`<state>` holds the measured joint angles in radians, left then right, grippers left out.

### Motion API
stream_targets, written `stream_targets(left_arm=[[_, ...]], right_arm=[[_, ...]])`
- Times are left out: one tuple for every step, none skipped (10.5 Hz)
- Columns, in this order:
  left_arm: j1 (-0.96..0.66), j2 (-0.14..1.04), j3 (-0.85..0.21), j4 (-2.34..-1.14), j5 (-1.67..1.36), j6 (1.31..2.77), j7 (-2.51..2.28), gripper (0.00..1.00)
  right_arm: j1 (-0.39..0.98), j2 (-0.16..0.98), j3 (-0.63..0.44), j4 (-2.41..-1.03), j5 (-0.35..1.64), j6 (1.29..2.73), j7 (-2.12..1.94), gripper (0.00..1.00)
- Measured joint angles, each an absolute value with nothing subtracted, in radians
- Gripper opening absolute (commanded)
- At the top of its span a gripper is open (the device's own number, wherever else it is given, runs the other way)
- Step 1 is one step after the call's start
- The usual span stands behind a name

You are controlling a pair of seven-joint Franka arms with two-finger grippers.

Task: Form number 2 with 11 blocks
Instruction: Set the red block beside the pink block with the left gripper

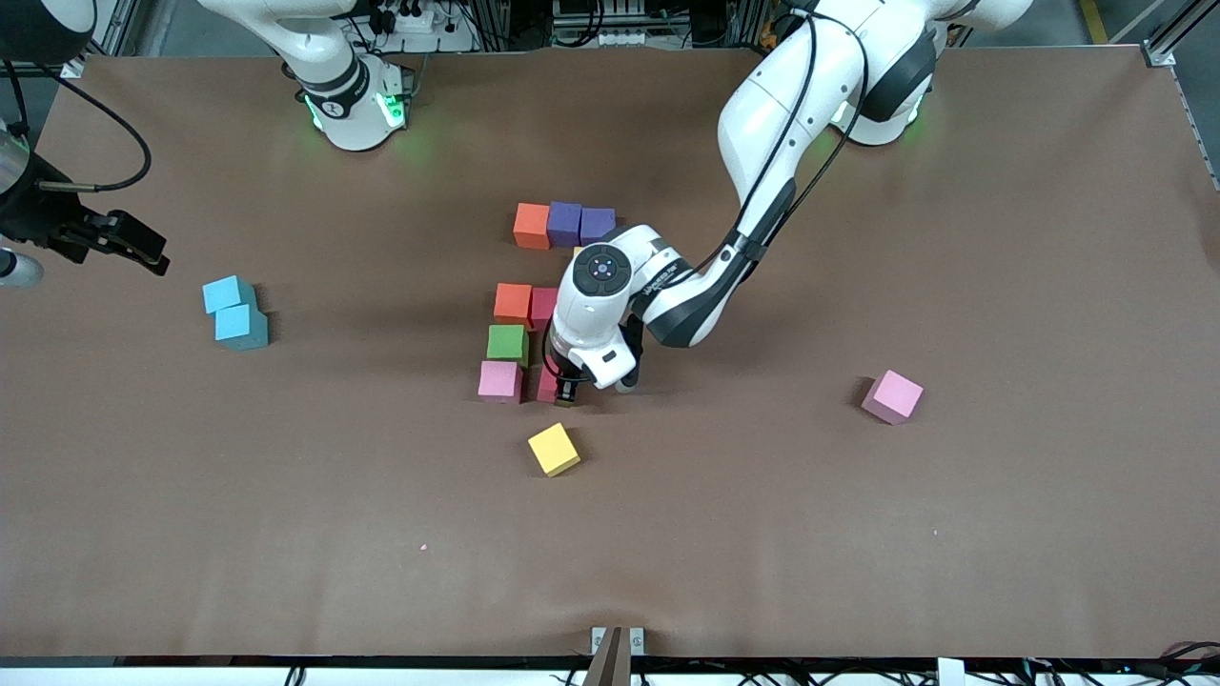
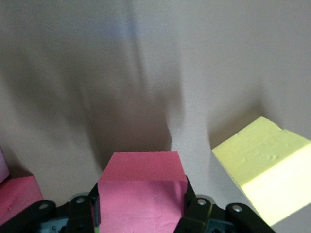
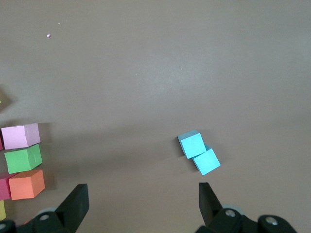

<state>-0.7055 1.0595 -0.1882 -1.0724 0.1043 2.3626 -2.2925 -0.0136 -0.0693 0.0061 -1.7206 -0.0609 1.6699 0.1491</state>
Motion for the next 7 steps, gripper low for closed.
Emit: stream_targets(left_arm=[[-0.711, 1.065, -0.188, -1.072, 0.104, 2.363, -2.300, 0.00], [-0.715, 1.068, -0.188, -1.071, 0.104, 2.365, -2.309, 0.00], [-0.716, 1.069, -0.188, -1.068, 0.104, 2.365, -2.321, 0.00], [-0.716, 1.069, -0.188, -1.067, 0.104, 2.365, -2.327, 0.00], [-0.716, 1.069, -0.188, -1.067, 0.104, 2.365, -2.334, 0.00], [-0.717, 1.070, -0.188, -1.067, 0.104, 2.366, -2.339, 0.02], [-0.718, 1.070, -0.188, -1.066, 0.104, 2.374, -2.342, 0.05]], right_arm=[[-0.014, -0.069, 0.006, -1.721, -0.061, 1.670, 0.149, 1.00], [-0.014, -0.069, 0.006, -1.721, -0.061, 1.671, 0.149, 1.00], [-0.014, -0.069, 0.006, -1.721, -0.061, 1.671, 0.149, 1.00], [-0.014, -0.069, 0.005, -1.721, -0.061, 1.671, 0.149, 1.00], [-0.014, -0.069, 0.004, -1.721, -0.061, 1.671, 0.149, 1.00], [-0.014, -0.069, 0.003, -1.721, -0.061, 1.671, 0.149, 1.00], [-0.014, -0.069, 0.003, -1.721, -0.061, 1.671, 0.149, 1.00]])
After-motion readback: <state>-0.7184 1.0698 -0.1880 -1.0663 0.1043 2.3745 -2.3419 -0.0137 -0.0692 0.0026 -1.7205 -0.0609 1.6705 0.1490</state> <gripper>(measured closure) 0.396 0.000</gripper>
